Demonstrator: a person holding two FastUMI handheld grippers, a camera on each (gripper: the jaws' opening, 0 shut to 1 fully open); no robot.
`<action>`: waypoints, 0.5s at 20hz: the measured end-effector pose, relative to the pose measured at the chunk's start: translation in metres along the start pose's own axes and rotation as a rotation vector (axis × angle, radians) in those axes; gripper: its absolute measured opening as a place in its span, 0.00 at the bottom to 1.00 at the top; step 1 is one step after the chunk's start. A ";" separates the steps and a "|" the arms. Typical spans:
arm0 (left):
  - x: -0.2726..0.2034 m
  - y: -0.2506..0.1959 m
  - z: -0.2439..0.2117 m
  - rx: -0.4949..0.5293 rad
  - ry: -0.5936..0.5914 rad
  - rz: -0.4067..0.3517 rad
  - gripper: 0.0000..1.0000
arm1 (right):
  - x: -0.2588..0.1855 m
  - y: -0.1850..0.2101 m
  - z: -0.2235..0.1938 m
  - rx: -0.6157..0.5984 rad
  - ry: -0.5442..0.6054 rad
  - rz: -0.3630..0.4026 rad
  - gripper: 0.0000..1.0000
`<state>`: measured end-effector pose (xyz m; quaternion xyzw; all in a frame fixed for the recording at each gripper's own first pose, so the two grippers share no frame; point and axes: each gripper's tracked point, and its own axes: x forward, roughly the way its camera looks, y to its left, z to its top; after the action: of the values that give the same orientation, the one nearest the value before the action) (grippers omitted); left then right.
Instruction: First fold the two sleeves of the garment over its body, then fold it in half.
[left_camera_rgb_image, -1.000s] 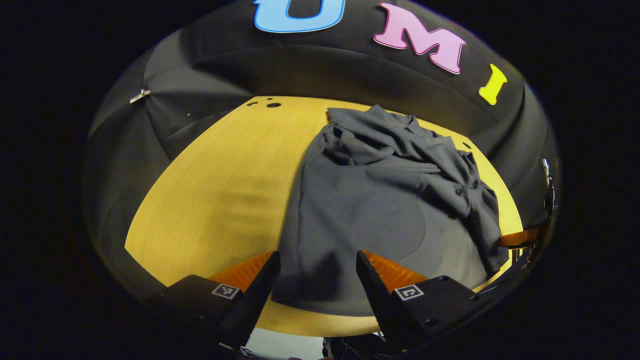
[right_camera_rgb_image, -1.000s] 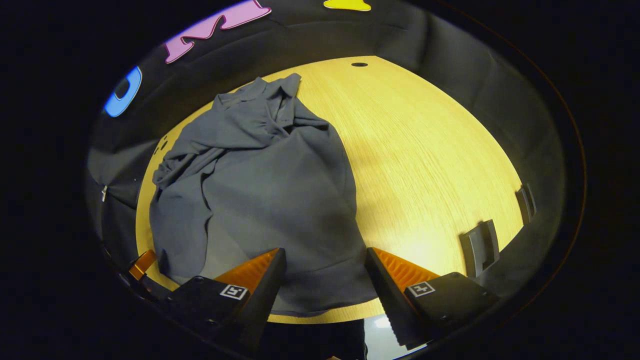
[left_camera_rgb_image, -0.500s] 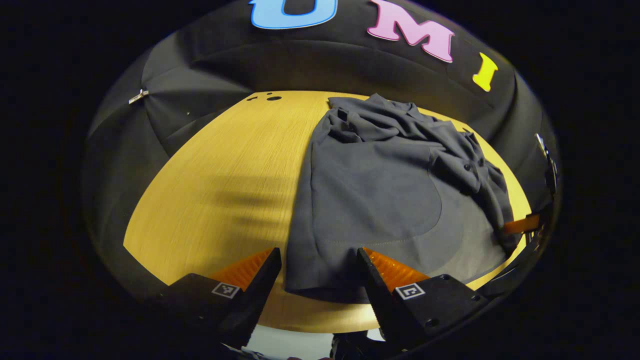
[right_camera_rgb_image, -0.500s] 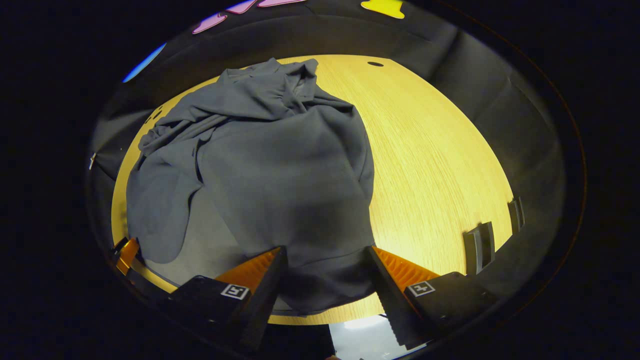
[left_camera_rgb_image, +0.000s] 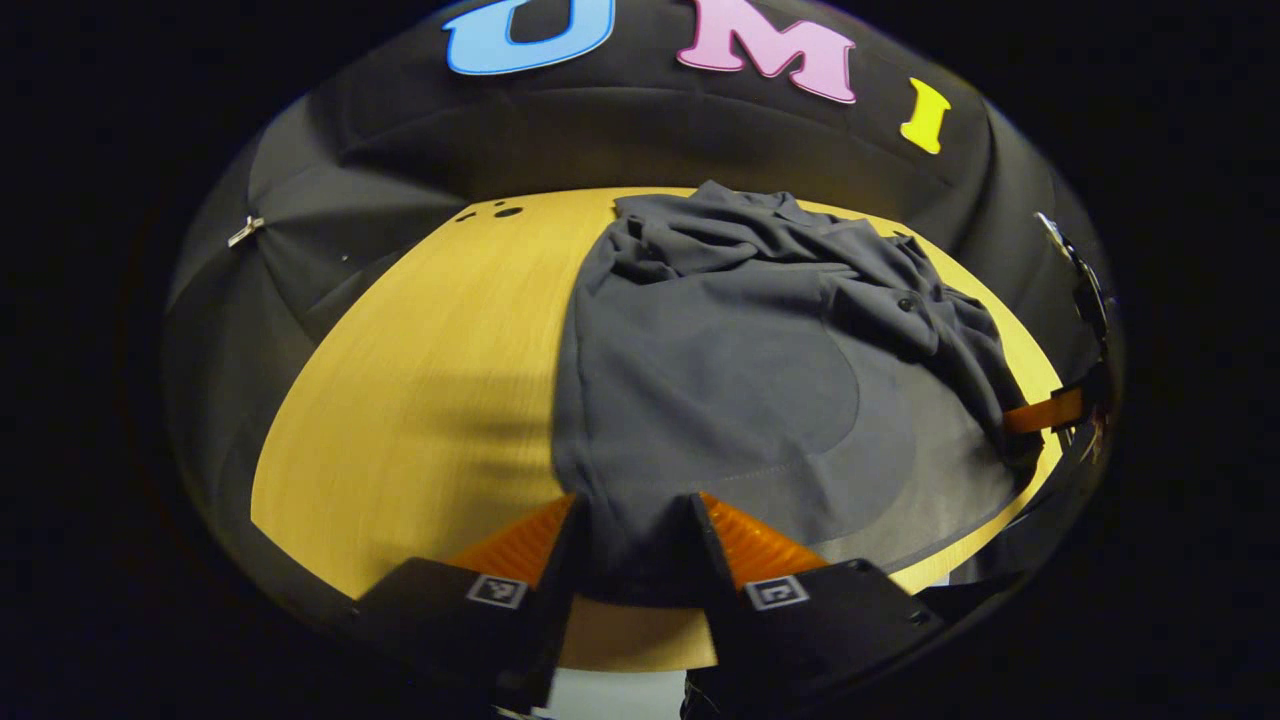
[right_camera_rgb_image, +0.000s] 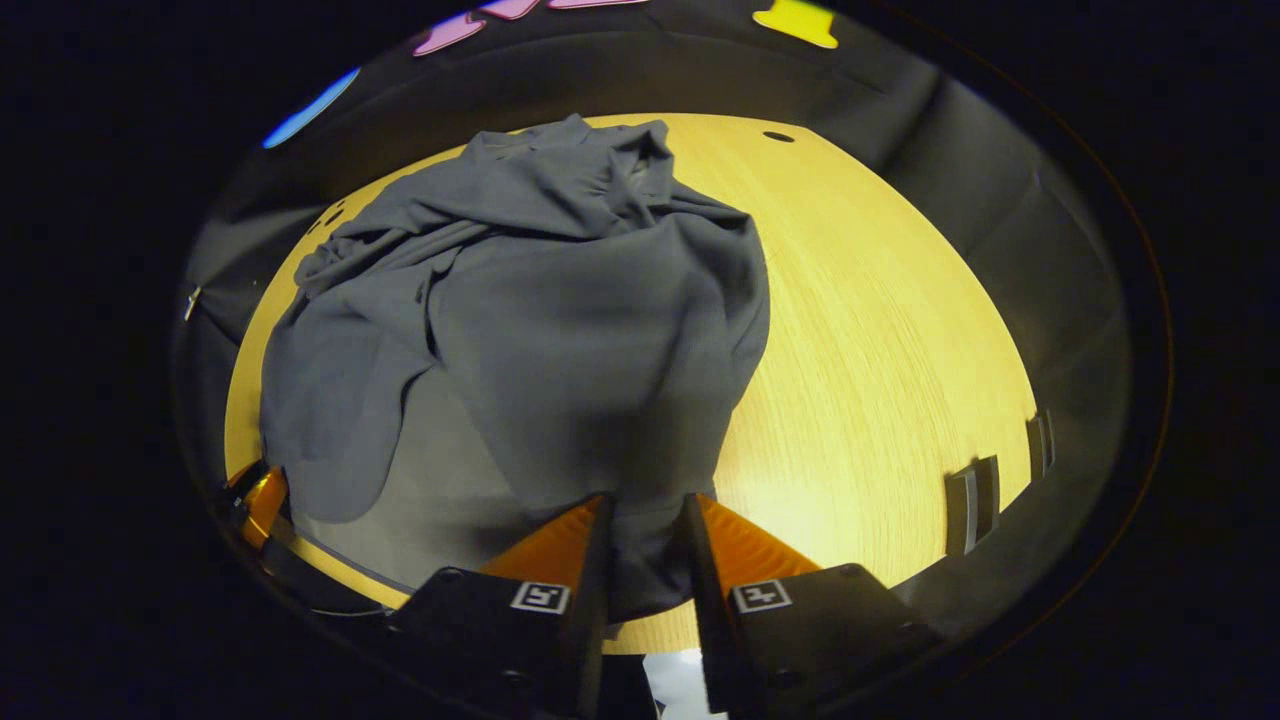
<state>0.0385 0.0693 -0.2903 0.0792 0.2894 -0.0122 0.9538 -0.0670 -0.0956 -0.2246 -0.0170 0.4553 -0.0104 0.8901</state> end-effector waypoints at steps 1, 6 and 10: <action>0.001 -0.006 0.001 0.010 -0.002 -0.011 0.52 | -0.001 0.001 0.001 -0.021 -0.002 -0.005 0.30; 0.002 -0.013 0.002 0.007 0.013 -0.014 0.07 | 0.002 0.007 0.000 -0.097 0.002 0.052 0.07; 0.001 -0.012 0.005 0.007 0.042 -0.032 0.06 | -0.001 0.005 0.003 -0.055 0.013 0.115 0.06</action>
<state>0.0409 0.0570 -0.2883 0.0780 0.3106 -0.0266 0.9470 -0.0656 -0.0908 -0.2223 -0.0153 0.4615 0.0531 0.8854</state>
